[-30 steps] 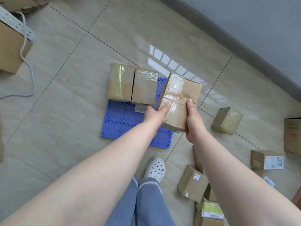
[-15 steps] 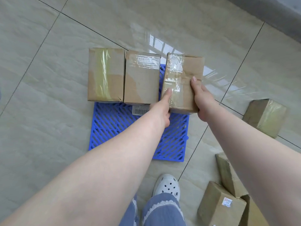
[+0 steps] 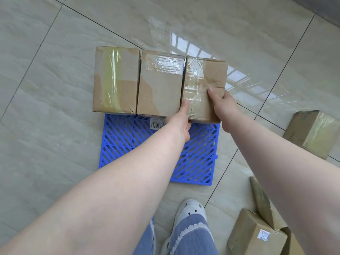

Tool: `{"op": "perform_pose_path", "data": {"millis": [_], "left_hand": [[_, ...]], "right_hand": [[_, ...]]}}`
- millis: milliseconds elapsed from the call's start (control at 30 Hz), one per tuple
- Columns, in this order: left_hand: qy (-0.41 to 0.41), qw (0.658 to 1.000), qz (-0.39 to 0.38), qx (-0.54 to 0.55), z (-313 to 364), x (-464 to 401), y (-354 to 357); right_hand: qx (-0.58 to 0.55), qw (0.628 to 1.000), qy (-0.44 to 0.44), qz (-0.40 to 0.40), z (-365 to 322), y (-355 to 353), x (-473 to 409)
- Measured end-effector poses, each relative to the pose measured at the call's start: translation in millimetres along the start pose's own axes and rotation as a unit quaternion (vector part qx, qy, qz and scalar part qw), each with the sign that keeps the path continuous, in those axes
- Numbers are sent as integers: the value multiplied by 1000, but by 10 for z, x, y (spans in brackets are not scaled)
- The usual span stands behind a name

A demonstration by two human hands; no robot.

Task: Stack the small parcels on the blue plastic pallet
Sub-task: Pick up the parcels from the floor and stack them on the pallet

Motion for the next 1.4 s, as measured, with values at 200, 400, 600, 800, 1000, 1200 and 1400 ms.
{"op": "perform_pose_path", "data": {"millis": [200, 400, 600, 800, 1000, 1200, 1400], "left_hand": [[-6, 1000, 11, -16, -12, 29, -21], [-47, 990, 7, -132, -141, 405, -218], [17, 981, -38, -192, -300, 1330, -440], [55, 972, -86, -213, -422, 2542, -705], [62, 953, -135, -265, -703, 3553, -863], [58, 920, -193, -336, -1097, 4466, -913], [43, 895, -224, -384, -1560, 5020, -855]], "right_hand": [[9, 1000, 5, 5, -19, -2, 11], [-13, 992, 109, 65, 78, -200, 526], [-200, 968, 146, 45, 229, -436, 1607], [-323, 931, 169, 19, 230, -769, 2865], [-413, 894, 159, 72, 214, -1151, 3999], [-499, 846, 132, 137, 372, -1497, 5001], [-560, 796, 128, 191, 695, -1829, 5710]]}}
Point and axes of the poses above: each hand's wrist, its own x-axis away from the middle knuckle, its own y-axis out of the palm, z = x × y, the point moved 1 cm from there along -x, towards the middle knuckle
